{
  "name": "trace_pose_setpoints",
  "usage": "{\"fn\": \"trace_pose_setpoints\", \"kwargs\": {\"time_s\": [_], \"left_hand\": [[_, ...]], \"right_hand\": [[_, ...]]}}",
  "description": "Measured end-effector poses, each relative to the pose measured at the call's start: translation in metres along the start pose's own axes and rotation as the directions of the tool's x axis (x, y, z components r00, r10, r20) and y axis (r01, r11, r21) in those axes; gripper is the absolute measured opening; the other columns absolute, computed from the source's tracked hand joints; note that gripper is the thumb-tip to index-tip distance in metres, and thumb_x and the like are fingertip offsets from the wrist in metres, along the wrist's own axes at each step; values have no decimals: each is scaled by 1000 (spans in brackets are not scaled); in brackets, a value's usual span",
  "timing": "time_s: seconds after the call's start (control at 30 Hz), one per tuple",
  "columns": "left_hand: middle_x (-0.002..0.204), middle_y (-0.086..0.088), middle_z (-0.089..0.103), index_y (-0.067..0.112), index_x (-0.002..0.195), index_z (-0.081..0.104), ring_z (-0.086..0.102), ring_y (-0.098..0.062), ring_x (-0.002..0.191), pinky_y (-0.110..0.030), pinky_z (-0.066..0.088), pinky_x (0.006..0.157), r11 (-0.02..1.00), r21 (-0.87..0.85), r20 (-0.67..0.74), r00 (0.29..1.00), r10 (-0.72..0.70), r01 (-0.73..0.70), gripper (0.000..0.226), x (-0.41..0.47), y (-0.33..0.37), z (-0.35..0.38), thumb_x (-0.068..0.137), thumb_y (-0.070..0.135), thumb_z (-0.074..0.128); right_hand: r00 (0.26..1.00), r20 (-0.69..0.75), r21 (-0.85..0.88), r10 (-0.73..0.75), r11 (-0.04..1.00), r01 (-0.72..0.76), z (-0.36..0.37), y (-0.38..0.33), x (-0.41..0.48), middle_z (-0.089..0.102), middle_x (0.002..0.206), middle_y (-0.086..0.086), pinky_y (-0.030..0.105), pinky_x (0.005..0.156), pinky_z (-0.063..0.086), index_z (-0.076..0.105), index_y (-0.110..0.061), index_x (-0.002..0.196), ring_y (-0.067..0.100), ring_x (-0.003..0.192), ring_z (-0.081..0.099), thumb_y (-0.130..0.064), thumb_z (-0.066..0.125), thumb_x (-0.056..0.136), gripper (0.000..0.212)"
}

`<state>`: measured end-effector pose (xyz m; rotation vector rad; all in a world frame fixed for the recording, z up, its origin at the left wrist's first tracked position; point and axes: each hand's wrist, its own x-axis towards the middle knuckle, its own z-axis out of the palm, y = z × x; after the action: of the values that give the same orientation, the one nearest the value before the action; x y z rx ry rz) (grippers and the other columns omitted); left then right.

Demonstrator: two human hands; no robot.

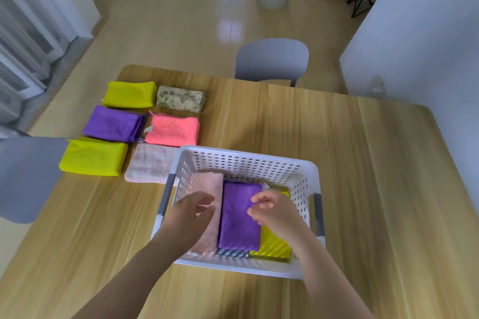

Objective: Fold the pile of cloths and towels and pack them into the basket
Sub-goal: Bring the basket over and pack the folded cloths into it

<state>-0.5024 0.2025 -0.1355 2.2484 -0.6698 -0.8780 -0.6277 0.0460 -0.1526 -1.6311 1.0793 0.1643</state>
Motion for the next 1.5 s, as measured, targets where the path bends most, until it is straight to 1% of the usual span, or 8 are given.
{"fn": "trace_pose_setpoints", "kwargs": {"time_s": [0.07, 0.2, 0.53, 0.8, 1.03, 1.27, 1.37, 1.5], "left_hand": [[96, 12, 68, 23, 99, 66, 61, 2, 86, -4, 40, 67, 998, -56, -85, 996, 33, -38, 14, -4, 5, -10, 90, 16, 58], [77, 10, 71, 26, 86, 66, 65, -4, 74, -22, 50, 70, 981, -185, -194, 981, 18, -55, 18, -11, 9, -37, 87, 10, 58], [79, 8, 72, 27, 87, 66, 66, -11, 75, -42, 55, 77, 938, -345, -185, 981, -50, -17, 22, -5, -51, -125, 71, 32, 51], [81, -3, 72, 27, 83, 65, 65, -23, 82, -40, 52, 78, 950, -311, -157, 986, -62, 10, 7, 14, -115, -198, 82, 20, 63], [79, 5, 68, 30, 78, 61, 60, -10, 73, -11, 41, 58, 980, -196, -117, 993, 5, -28, 23, 59, -144, -215, 86, 9, 60], [85, 10, 65, 19, 92, 63, 60, -5, 79, -14, 46, 69, 986, -155, -87, 995, 45, -58, 11, 128, -137, -199, 87, 10, 59], [91, 6, 66, 17, 97, 63, 62, -10, 88, -27, 52, 80, 989, -131, -67, 996, 61, -70, 11, 154, -131, -189, 87, 12, 60], [103, 1, 66, 13, 107, 62, 62, -13, 96, -32, 51, 87, 993, -50, -45, 993, 105, -107, 20, 198, -124, -175, 88, 16, 60]], "right_hand": [[999, -1, 16, -55, 998, 55, -2, -11, -10, 69, 93, 2, 38, 84, 56, 65, -22, 96, 14, 81, 68, -20, 68, 79, 18], [986, -19, 78, -166, 983, 167, 7, -42, -24, 70, 83, 5, 41, 86, 55, 67, -16, 96, 19, 81, 69, -13, 67, 82, 15], [958, -78, 67, -275, 958, 281, 88, -115, -18, 69, 84, -5, 34, 89, 52, 68, -20, 86, 14, 87, 66, -5, 61, 84, 17], [963, -94, 59, -250, 965, 257, 165, -162, -3, 70, 84, 2, 46, 85, 54, 67, -25, 87, 19, 84, 68, -12, 64, 84, 13], [970, -132, -55, -205, 978, 199, 179, -183, 27, 68, 87, 6, 39, 72, 55, 64, -24, 88, 22, 78, 67, -15, 61, 85, 11], [967, -90, -247, -238, 946, 210, 157, -198, 97, 67, 92, 1, 36, 76, 55, 64, -21, 96, 23, 84, 66, -17, 56, 89, 10], [961, -93, -327, -260, 920, 217, 145, -200, 140, 64, 107, -7, 20, 73, 51, 61, -23, 101, 8, 92, 61, -21, 56, 92, 11], [967, -73, -415, -243, 889, 192, 130, -199, 193, 58, 124, -1, 19, 76, 47, 52, -15, 124, 15, 99, 62, -27, 54, 94, 32]]}}
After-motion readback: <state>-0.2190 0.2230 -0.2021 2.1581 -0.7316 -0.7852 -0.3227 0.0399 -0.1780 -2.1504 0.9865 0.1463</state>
